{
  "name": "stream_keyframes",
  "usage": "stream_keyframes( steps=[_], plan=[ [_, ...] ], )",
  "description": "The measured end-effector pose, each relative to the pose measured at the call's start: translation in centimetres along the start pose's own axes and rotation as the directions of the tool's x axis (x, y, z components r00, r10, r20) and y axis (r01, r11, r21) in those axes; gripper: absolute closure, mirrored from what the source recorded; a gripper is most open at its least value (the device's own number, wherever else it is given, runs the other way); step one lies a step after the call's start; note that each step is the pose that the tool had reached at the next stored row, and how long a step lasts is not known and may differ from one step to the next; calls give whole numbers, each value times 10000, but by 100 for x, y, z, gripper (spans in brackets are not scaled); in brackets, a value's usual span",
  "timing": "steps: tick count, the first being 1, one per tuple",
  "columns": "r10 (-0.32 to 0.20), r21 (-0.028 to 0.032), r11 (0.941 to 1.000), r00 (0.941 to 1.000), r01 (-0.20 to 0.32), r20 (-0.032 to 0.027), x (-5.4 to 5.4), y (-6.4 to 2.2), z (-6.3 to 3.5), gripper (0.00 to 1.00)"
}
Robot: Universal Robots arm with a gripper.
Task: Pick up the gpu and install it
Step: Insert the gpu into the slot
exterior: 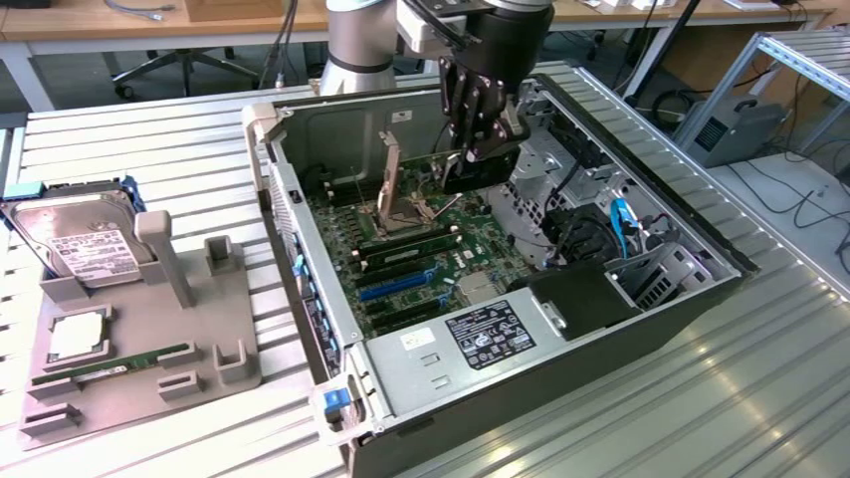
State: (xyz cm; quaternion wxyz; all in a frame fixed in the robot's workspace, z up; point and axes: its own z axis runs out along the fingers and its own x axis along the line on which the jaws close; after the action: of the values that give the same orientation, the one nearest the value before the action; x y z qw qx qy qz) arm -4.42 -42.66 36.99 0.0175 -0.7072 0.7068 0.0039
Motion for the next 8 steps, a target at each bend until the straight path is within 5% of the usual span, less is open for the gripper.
stream_keyframes(
  steps=[8],
  plan=[
    [0,0,10000,10000,0,1,12,0,23,73]
  ],
)
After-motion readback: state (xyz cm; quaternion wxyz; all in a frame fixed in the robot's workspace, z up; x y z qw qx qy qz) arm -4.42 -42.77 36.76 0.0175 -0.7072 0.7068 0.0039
